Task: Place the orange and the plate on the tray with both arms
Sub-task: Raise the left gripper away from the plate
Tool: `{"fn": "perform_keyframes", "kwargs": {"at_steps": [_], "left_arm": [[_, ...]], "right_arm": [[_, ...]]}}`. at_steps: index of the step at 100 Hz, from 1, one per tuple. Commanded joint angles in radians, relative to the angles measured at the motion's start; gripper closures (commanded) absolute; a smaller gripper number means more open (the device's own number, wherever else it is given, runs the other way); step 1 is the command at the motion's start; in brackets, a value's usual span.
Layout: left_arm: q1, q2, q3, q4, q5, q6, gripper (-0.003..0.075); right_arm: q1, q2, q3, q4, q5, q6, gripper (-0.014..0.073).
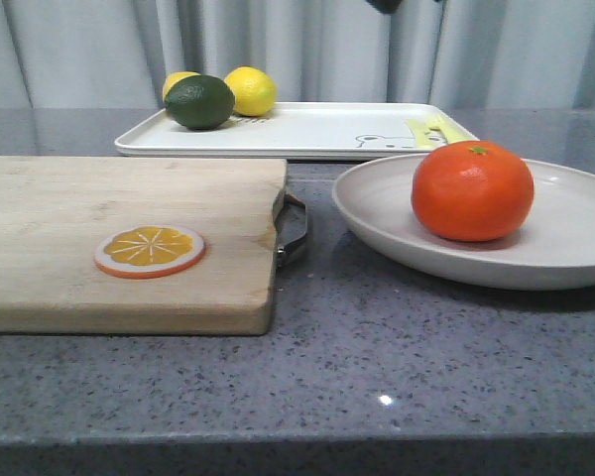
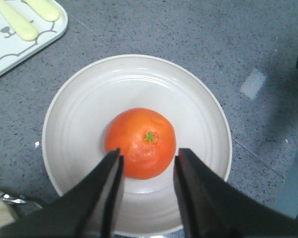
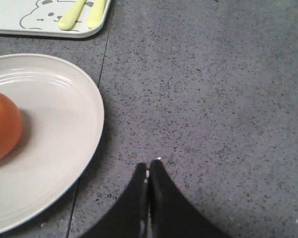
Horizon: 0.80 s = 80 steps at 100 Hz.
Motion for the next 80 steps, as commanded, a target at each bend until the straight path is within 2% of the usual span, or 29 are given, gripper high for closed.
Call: {"fn": "perform_keyframes", "kwargs": {"at_steps": [1,8,15,25,32,57,80], "left_arm": [[-0.006,-0.151,0.089,-0.015,-0.158,0.003,0.061],[-0.006,-0.229,0.18,-0.015,-0.189,0.003,0.0677],[-0.006,-0.306,0.26,-0.015,-0.202,0.003,0.0738],[-0.006,-0.412,0.356,-0.015,-0.23,0.003,0.0741],[-0.006,-0.484,0.411,-0.015,-0.241,0.003,0.0741],[-0.006,-0.701,0.557,-0.032,-0.241,-0.007,0.0741],[-0.006,-0.775,0.631,-0.025,-0.238,-0.007,0.0741]], "right_arm": [[0.0,0.04,-0.06,-0.008,-0.023,-0.013,0.0641],[0.003,0.077,-0.084,-0.007,0.009,-0.013,0.0596],[0.019,0.117,-0.112,-0.007,0.043,-0.013,0.051],[0.046,0.175,-0.159,-0.007,0.094,-0.013,0.0374],[0.064,0.224,-0.196,-0.007,0.128,-0.013,0.0328],[0.078,0.413,-0.339,0.029,0.214,-0.013,0.0313],[0.078,0.563,-0.464,0.129,0.283,-0.013,0.0313]]}}
